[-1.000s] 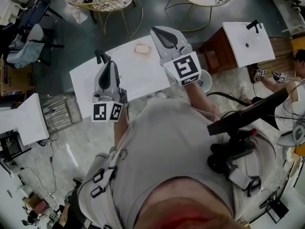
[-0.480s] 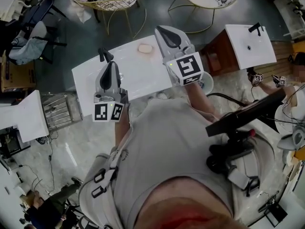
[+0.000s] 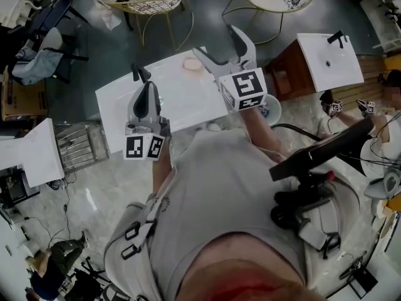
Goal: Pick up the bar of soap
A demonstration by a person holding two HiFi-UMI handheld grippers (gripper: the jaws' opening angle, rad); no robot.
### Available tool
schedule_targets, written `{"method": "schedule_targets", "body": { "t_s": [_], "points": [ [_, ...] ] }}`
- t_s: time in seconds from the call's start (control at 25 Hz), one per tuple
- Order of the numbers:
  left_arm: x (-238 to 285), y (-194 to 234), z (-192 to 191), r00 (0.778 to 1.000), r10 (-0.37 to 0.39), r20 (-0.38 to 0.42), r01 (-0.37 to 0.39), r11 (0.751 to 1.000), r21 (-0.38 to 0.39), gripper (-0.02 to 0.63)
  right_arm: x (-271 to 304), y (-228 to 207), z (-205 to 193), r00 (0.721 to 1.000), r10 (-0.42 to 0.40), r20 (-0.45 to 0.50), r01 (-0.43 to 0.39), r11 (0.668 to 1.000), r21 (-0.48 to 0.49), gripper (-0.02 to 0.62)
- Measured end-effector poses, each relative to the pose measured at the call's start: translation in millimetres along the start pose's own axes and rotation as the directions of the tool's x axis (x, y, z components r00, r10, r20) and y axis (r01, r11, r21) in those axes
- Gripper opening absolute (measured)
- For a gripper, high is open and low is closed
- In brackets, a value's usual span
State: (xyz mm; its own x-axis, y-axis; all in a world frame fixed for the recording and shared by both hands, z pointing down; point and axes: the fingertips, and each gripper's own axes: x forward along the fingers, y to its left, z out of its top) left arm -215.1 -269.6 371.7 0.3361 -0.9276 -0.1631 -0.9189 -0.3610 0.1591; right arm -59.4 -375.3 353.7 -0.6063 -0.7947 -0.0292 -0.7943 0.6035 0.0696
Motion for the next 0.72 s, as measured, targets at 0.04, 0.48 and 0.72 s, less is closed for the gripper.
{"method": "schedule_targets", "body": {
  "t_s": [0.04, 0.48, 0.72],
  "points": [
    [1.5, -1.4, -0.5, 1.000, -0.007, 0.000, 0.007, 1.000, -0.002, -0.002, 2.3, -7.1, -3.3, 0.999, -0.030, -0.011, 0.030, 0.999, 0.031, 0.583],
    [2.7, -0.8, -6.5, 1.000, -0.011, -0.009, 0.011, 1.000, -0.007, -0.002, 3.2, -13.0, -17.3, 0.997, -0.055, -0.051, 0.057, 0.997, 0.042, 0.588],
    [1.9, -0.6, -9.3, 1.000, -0.001, -0.008, 0.001, 1.000, -0.008, -0.002, 11.5, -20.1, -28.9, 0.991, -0.071, -0.113, 0.064, 0.996, -0.057, 0.588]
  ]
}}
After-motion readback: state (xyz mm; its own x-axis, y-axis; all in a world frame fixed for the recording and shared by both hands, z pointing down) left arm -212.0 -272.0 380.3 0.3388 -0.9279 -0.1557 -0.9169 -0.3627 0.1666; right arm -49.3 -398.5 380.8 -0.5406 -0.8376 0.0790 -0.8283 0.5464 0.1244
